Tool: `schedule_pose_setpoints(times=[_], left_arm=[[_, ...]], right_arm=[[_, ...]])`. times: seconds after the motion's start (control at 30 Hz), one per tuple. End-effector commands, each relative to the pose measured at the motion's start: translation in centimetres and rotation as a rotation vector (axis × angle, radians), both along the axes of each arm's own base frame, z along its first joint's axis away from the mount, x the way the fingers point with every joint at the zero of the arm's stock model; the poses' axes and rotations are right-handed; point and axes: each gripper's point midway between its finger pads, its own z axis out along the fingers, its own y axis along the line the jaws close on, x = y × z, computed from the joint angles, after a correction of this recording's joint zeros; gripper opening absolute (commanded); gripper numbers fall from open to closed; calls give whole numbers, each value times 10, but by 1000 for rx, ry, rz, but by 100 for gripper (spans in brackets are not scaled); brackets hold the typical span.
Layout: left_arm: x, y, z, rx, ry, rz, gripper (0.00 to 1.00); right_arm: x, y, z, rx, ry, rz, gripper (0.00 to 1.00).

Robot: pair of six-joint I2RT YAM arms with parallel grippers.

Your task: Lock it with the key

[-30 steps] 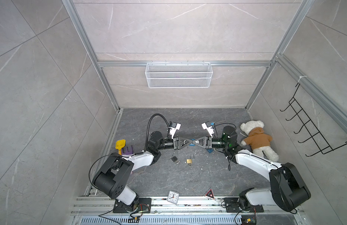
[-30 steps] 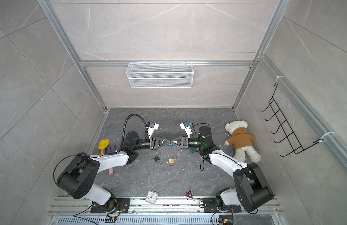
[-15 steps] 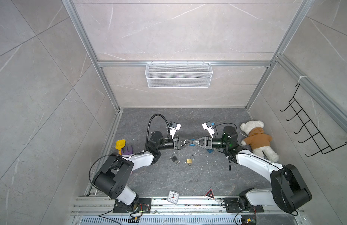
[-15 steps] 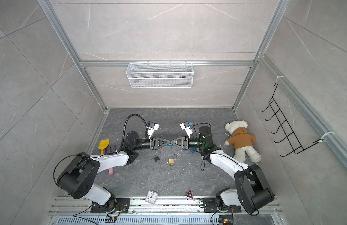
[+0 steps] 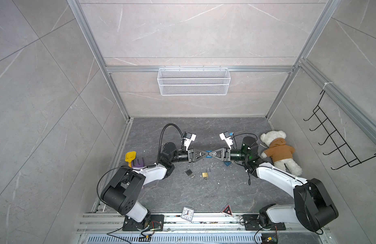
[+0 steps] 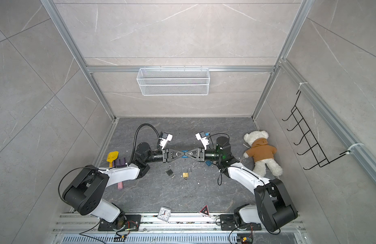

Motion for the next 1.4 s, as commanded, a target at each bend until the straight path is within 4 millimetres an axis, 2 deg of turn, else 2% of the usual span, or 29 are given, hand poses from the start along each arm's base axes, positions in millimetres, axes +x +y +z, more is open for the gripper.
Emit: schedule_pose_setpoints(times=[0.0, 0.1, 0.13, 0.23, 0.37, 0.47, 0.63, 0.83, 1.07, 1.37], left_arm=[[-9, -4, 29, -76, -113, -58, 21], [-6, -6, 28, -77, -104, -62, 13], [-6, -6, 28, -78, -102, -64, 1], [-4, -7, 27, -76, -94, -63, 0], [-5, -4, 27, -79, -123, -54, 0], [-5, -1, 27, -74, -132, -47, 0], [-4, 1, 27, -73, -137, -39, 0], [-1, 2, 27, -72, -134, -36, 0], [1, 3, 25, -73, -128, -27, 0], [4, 4, 24, -75, -119, -18, 0]], right_arm=[[7, -3, 2, 2, -6, -31, 0], [6, -3, 0, -1, -3, -28, 0], [7, -3, 0, -4, -1, -29, 0], [7, -4, 0, -20, -7, -36, 0], [14, -13, 2, -54, -23, -110, 18], [18, -19, 5, -54, -21, -133, 25], [16, -23, 6, -60, -10, -128, 29], [9, -23, 8, -58, -13, -107, 29], [4, -23, 10, -53, -11, -91, 22], [1, -23, 10, -48, -11, -82, 19]])
